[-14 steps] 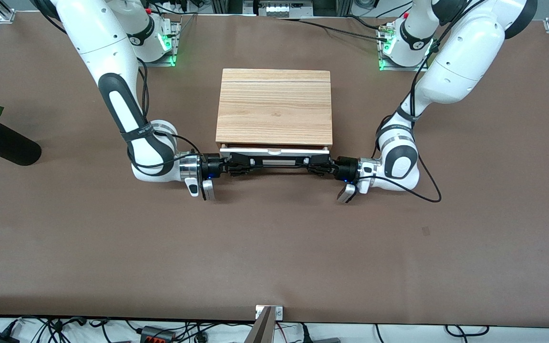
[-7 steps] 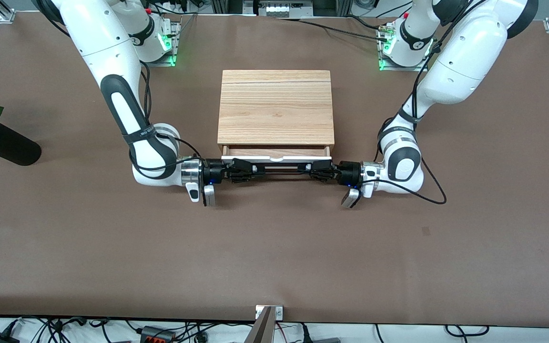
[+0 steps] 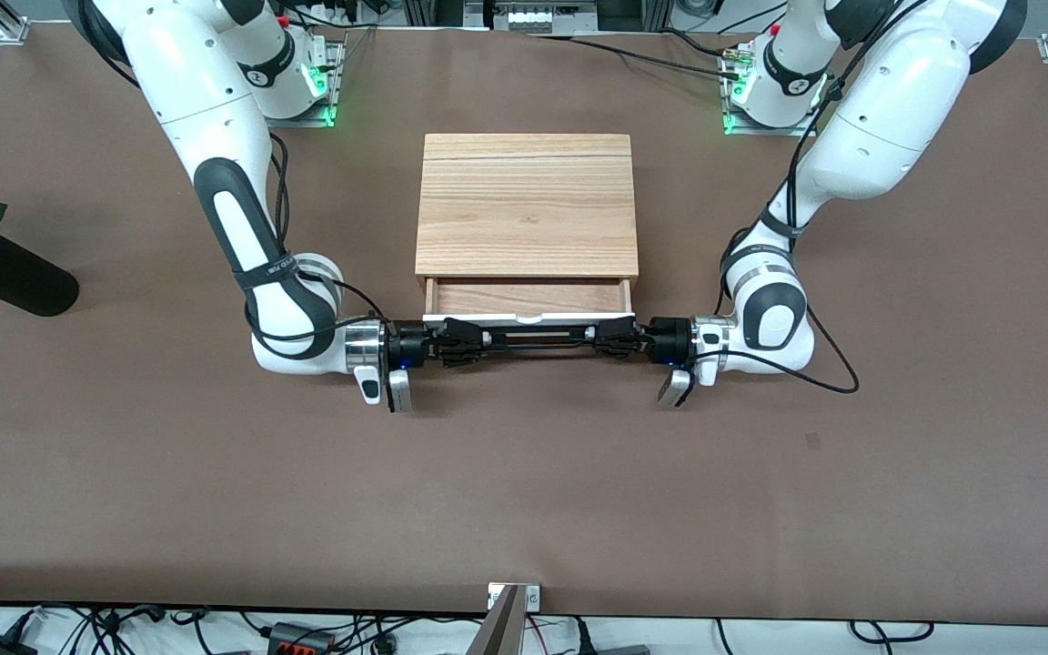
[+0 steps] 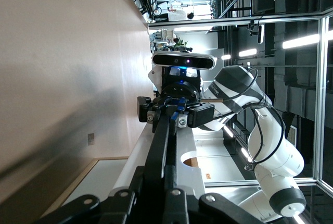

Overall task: Pull top drawer with both arms simultaneously
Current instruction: 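Pull the handle outward with both grippers to slide the drawer open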

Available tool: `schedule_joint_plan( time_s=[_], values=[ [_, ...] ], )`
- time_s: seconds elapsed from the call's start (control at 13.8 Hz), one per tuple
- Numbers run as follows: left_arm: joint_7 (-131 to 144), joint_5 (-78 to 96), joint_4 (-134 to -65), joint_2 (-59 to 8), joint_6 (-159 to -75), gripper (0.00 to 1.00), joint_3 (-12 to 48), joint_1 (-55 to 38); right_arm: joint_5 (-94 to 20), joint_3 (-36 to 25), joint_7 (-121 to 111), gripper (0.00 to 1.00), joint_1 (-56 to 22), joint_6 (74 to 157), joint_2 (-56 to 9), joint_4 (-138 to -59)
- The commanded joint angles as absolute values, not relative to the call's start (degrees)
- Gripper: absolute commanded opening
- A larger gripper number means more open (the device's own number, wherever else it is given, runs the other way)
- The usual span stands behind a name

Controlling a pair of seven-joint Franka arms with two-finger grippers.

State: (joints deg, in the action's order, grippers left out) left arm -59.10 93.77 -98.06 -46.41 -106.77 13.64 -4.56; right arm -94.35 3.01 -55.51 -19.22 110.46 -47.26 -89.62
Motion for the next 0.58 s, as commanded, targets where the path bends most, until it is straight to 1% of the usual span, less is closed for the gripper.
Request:
schedule_joint_plan(
  time_s=[0.0, 0.22, 0.29, 0.36, 0.43, 0.51],
  values=[
    [-61.70, 95.10, -95.89, -47.81, -108.63, 0.17, 13.89, -5.54, -96.15, 3.26, -56.08, 0.00, -20.04, 113.55, -50.62, -83.07],
    [-61.79, 95.01, -95.80, -47.90, -108.72, 0.17, 13.89, -5.54, -96.33, 3.16, -56.07, 0.00, -20.04, 113.73, -51.24, -82.09],
    [-61.79, 95.01, -95.80, -47.90, -108.81, 0.17, 13.89, -5.54, -96.15, 3.16, -56.07, 0.11, -20.04, 113.73, -51.24, -82.09],
    [-61.79, 95.01, -95.71, -47.90, -108.90, 0.17, 13.89, -5.54, -96.15, 3.16, -55.99, 0.41, -20.04, 113.73, -51.07, -82.09],
    [-61.70, 94.92, -95.19, -47.90, -108.90, 0.17, 13.89, -5.54, -96.15, 3.16, -55.81, 0.83, -20.04, 113.73, -50.89, -82.09],
    [-61.70, 94.92, -95.10, -47.99, -108.90, 0.17, 13.89, -5.54, -96.24, 3.16, -55.81, 1.00, -20.04, 113.73, -50.71, -82.09]
  ],
)
